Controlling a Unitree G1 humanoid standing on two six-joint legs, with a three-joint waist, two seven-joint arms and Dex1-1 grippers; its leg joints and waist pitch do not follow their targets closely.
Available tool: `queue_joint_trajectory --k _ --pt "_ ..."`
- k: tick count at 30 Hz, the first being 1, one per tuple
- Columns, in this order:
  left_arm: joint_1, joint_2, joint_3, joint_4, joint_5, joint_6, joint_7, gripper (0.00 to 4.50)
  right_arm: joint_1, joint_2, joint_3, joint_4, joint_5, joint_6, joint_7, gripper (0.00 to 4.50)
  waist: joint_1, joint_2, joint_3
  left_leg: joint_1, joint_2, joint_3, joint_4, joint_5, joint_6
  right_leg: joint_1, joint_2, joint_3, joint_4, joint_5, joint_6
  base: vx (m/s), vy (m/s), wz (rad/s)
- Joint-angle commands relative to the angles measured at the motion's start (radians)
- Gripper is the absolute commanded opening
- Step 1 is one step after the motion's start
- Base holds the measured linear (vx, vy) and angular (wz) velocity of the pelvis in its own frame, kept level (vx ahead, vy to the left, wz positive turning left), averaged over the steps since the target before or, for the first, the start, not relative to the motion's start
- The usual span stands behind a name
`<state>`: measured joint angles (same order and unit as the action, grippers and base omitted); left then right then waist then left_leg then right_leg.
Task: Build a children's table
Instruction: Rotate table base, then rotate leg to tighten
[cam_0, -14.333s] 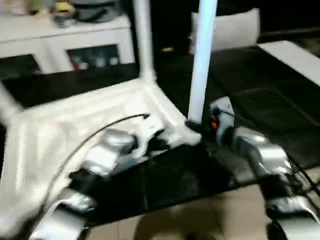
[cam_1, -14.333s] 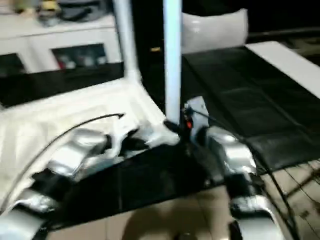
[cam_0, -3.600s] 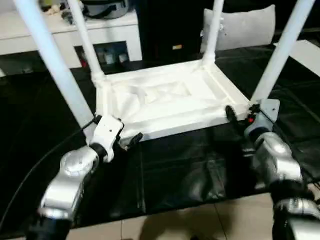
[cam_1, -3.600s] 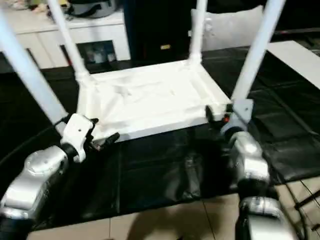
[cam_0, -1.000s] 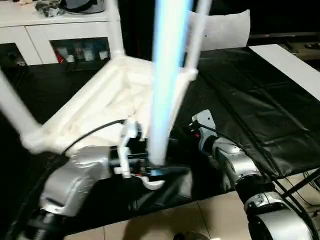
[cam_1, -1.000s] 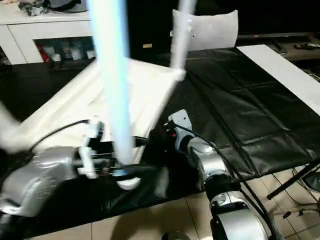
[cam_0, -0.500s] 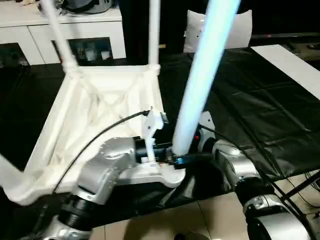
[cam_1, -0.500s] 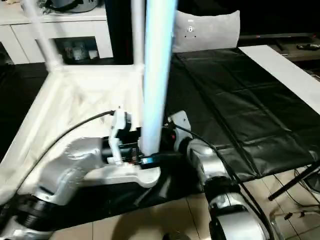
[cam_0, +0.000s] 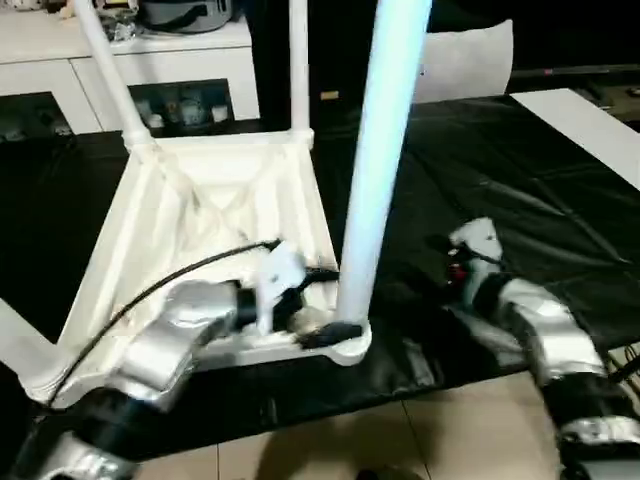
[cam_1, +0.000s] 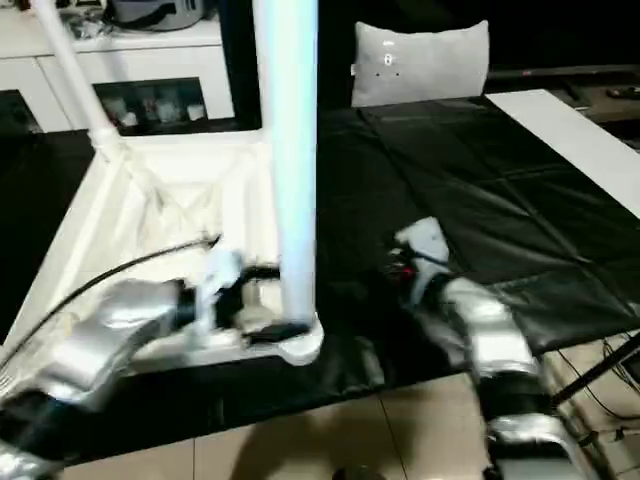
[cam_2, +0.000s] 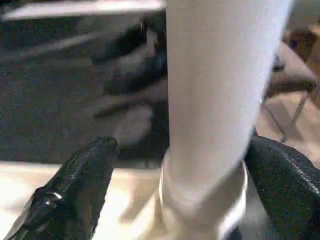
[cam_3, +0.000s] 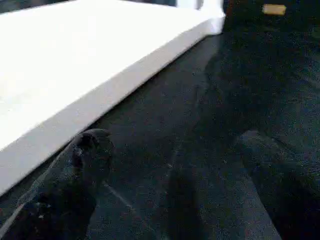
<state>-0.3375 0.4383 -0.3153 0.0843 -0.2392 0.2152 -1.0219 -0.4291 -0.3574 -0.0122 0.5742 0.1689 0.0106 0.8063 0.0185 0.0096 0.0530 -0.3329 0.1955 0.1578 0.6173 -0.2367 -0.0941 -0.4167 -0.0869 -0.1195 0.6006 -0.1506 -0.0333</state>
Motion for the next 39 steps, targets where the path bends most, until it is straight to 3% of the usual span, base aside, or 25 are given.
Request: queue_joint_trajectory --k 1,2,3,4,6,8,12,16,24,25,29,39 --pt "0.01 0.043 -0.008 -0.018 0.011 0.019 -0.042 4.45 0.011 -0.025 0.004 -0.046 0.011 0.01 0.017 4.5 0.008 0.005 -0.061 -0.018 0.021 -0.003 -0.079 -0.184 0.071 0.066 -0.051 0.049 -0.093 -0.474 -0.112 0.0 0.0 0.0" --pt "0.019 0.085 -0.022 -0.033 0.018 0.059 -0.061 4.45 0.041 -0.049 0.014 -0.109 0.018 0.046 0.048 4.5 0.011 0.023 -0.06 -0.016 0.022 -0.005 -0.081 -0.185 0.067 0.065 -0.051 0.049 -0.088 -0.456 -0.121 0.0 0.0 0.0" --pt "0.021 0.096 -0.026 -0.035 0.022 0.067 -0.065 4.29 0.051 -0.056 0.017 -0.132 0.021 0.058 0.057 4.5 0.01 0.014 -0.059 -0.017 0.022 -0.003 -0.081 -0.186 0.07 0.066 -0.047 0.05 -0.092 -0.449 -0.12 0.0 0.0 0.0" --pt "0.022 0.099 -0.027 -0.035 0.024 0.07 -0.064 4.18 0.057 -0.058 0.017 -0.145 0.025 0.065 0.062 4.5 0.015 0.013 -0.06 -0.015 0.023 -0.003 -0.081 -0.183 0.073 0.068 -0.047 0.051 -0.089 -0.434 -0.12 0.0 0.0 0.0" --pt "0.026 0.106 -0.028 -0.033 0.033 0.077 -0.057 4.1 0.077 -0.063 0.017 -0.192 0.04 0.087 0.075 4.5 0.02 0.019 -0.063 -0.015 0.025 -0.003 -0.081 -0.155 0.081 0.067 -0.048 0.052 -0.083 -0.376 -0.146 0.0 0.0 0.0" --pt "0.024 0.102 -0.027 -0.001 0.07 0.044 -0.038 3.98 0.106 -0.068 0.013 -0.271 0.074 0.134 0.096 4.5 0.023 0.017 -0.063 -0.019 0.026 -0.003 -0.081 -0.144 0.081 0.07 -0.05 0.053 -0.079 -0.351 -0.163 0.0 0.0 0.0" --pt "0.014 0.101 -0.032 0.029 0.09 0.02 -0.032 3.61 0.129 -0.08 0.035 -0.335 0.09 0.159 0.135 4.5 0.025 0.021 -0.062 -0.02 0.024 -0.004 -0.083 -0.157 0.08 0.071 -0.052 0.052 -0.086 -0.385 -0.141 0.0 0.0 0.0" --pt "-0.007 0.112 -0.051 0.052 0.101 0.024 -0.052 3.15 0.164 -0.128 0.076 -0.383 0.085 0.167 0.207 4.5 0.026 0.015 -0.057 -0.017 0.02 -0.003 -0.083 -0.189 0.072 0.069 -0.053 0.05 -0.099 -0.474 -0.103 0.0 0.0 0.0" --pt "-0.011 0.118 -0.053 0.06 0.11 0.039 -0.083 2.55 0.21 -0.214 0.087 -0.476 0.114 0.241 0.313 4.5 0.026 0.014 -0.057 -0.021 0.018 -0.006 -0.081 -0.185 0.084 0.067 -0.052 0.045 -0.106 -0.524 -0.067 0.0 0.0 0.0" --pt "-0.003 0.127 -0.051 0.041 0.093 0.065 -0.097 2.43 0.212 -0.229 0.09 -0.48 0.115 0.246 0.324 4.5 0.026 0.017 -0.057 -0.019 0.018 -0.006 -0.081 -0.187 0.084 0.066 -0.053 0.045 -0.108 -0.528 -0.067 0.0 0.0 0.0" --pt "0.017 0.158 -0.058 0.006 0.081 0.109 -0.127 2.23 0.211 -0.241 0.093 -0.484 0.116 0.252 0.329 4.5 0.026 0.015 -0.058 -0.021 0.017 -0.007 -0.081 -0.182 0.084 0.065 -0.053 0.044 -0.107 -0.529 -0.072 0.0 0.0 0.0" --pt "0.013 0.156 -0.05 0.041 0.106 0.104 -0.115 1.47 0.217 -0.234 0.108 -0.524 0.14 0.289 0.337 4.5 0.03 0.019 -0.058 -0.019 0.019 -0.008 -0.082 -0.186 0.081 0.065 -0.053 0.044 -0.107 -0.512 -0.078 0.0 0.0 0.0"
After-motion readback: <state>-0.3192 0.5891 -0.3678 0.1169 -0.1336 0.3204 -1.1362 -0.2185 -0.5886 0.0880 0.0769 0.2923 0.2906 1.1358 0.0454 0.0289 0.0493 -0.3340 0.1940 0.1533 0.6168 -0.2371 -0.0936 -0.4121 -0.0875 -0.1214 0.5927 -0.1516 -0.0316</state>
